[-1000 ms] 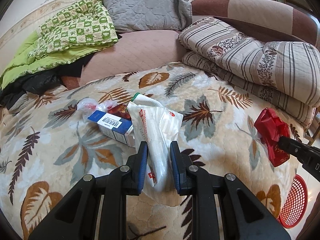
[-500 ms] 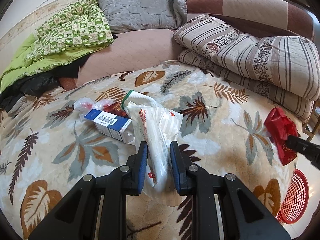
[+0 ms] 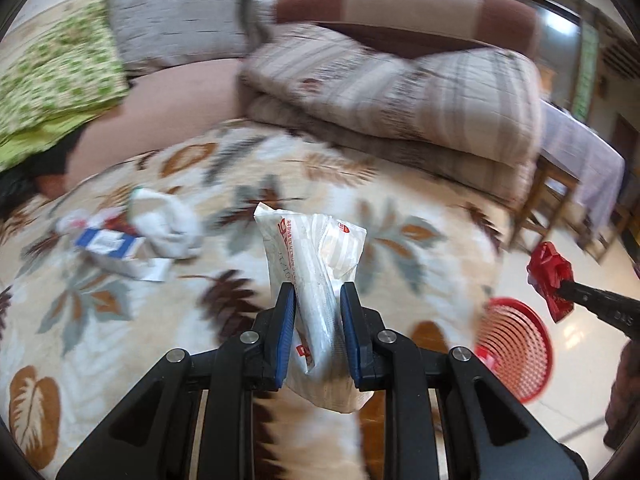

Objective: Collect trash
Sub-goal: 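Carry the white packet and red bag to the wastebasket and open both tools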

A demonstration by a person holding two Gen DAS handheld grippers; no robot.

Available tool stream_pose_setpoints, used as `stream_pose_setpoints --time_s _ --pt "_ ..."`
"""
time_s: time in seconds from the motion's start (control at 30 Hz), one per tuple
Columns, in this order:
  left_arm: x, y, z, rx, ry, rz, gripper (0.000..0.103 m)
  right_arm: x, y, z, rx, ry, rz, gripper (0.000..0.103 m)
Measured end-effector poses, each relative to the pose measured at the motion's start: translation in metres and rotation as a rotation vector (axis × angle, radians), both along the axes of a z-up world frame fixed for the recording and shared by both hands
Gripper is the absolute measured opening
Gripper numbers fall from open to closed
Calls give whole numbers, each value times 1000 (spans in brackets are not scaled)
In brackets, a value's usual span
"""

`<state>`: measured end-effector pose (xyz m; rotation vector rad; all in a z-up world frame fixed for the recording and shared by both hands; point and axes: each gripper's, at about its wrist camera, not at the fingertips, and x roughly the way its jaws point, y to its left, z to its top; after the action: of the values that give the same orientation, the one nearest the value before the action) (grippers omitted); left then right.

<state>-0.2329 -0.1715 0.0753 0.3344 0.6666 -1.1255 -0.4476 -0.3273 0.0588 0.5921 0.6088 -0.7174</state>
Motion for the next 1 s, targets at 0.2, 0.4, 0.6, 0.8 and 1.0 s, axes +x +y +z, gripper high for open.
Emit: stream_pose_setpoints --time_s 0.2,0.4,0.6,0.8,1.0 --pt "-55 -29 7 6 22 -185 22 -83 -16 -17 25 41 -137 6" --pt "-114 -59 8 35 41 -353 22 -132 -34 -29 71 8 -229 6" --pt "-148 -93 11 62 30 -462 22 -141 -38 -29 72 -18 -234 6" --pt "-164 -121 -3 134 112 -512 22 -147 -48 -43 108 -31 -261 6" --pt "-172 -143 -12 156 194 -491 38 -148 -58 -61 152 -22 -291 8"
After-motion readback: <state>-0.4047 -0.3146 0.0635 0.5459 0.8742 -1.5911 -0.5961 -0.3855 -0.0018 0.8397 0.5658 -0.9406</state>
